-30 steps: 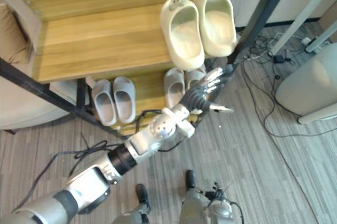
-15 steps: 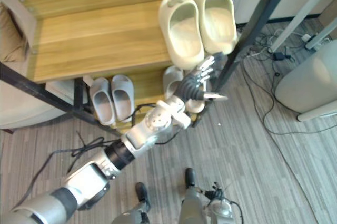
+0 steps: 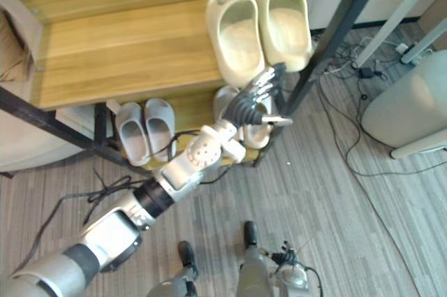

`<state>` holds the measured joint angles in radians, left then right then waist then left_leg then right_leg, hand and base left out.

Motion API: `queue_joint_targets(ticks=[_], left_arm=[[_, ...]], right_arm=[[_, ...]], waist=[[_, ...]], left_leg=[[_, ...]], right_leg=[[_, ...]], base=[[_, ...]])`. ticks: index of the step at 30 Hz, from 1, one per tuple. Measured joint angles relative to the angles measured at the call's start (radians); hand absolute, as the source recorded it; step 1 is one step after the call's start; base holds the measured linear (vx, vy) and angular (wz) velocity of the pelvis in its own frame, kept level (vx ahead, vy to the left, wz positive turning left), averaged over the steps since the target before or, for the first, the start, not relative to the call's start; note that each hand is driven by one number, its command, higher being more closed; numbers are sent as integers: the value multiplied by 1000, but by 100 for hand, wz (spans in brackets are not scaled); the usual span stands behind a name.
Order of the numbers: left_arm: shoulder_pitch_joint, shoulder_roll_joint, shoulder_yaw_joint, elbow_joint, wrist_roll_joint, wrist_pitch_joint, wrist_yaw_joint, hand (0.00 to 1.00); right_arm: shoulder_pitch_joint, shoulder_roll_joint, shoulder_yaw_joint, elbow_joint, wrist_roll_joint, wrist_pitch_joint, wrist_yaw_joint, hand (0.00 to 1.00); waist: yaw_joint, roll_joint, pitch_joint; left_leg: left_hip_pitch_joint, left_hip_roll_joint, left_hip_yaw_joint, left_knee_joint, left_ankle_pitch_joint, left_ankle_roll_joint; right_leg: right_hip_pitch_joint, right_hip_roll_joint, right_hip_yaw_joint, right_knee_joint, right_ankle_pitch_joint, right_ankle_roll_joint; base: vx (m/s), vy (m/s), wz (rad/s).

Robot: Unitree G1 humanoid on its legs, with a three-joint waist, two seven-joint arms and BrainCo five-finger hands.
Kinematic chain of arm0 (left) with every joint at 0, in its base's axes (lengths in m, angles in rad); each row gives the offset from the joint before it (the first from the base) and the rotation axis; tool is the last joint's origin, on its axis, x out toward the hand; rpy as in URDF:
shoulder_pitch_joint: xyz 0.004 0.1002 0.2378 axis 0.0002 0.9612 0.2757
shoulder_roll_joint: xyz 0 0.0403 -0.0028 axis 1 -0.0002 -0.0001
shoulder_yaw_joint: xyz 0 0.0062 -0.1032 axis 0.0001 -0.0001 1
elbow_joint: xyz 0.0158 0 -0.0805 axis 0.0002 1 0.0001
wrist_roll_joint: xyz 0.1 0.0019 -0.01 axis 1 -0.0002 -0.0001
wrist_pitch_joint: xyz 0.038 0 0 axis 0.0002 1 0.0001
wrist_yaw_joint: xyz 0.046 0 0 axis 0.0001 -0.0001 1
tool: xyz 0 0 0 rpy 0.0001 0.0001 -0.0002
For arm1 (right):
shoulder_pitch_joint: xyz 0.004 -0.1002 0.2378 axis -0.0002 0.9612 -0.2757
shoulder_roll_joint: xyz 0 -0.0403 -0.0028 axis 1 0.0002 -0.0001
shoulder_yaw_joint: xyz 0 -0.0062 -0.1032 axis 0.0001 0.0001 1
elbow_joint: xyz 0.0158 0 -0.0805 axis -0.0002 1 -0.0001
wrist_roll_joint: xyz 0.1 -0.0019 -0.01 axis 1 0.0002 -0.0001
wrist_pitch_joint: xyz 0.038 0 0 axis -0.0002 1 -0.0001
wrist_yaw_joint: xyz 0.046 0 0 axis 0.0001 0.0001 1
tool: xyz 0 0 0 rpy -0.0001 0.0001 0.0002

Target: Organize the slippers on the shoe rack

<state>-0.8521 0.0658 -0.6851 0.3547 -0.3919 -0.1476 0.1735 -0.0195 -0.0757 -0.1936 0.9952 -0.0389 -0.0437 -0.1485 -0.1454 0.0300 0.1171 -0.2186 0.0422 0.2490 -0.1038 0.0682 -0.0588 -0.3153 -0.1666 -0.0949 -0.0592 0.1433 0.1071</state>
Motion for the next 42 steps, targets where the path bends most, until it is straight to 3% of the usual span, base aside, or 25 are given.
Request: queue_joint_targets(ticks=[6,42], left_arm=[[0,1,0,18,17,0,0,0],[-69,-35,-25,68,38,-2,-1,0]], right_arm=[[0,1,-1,0,0,-6,0,0],[43,46,-78,-77,-1,-7,-8,0]], waist=[[-10,0,0],[-9,-10,-5]], left_leg=[[2,0,4,0,0,0],[-10,5,52,0,-6,-5]], right_leg=[[0,0,3,0,0,0],[-36,10,51,-8,18,-2]], base=[[0,0,0],[13,0,-3]])
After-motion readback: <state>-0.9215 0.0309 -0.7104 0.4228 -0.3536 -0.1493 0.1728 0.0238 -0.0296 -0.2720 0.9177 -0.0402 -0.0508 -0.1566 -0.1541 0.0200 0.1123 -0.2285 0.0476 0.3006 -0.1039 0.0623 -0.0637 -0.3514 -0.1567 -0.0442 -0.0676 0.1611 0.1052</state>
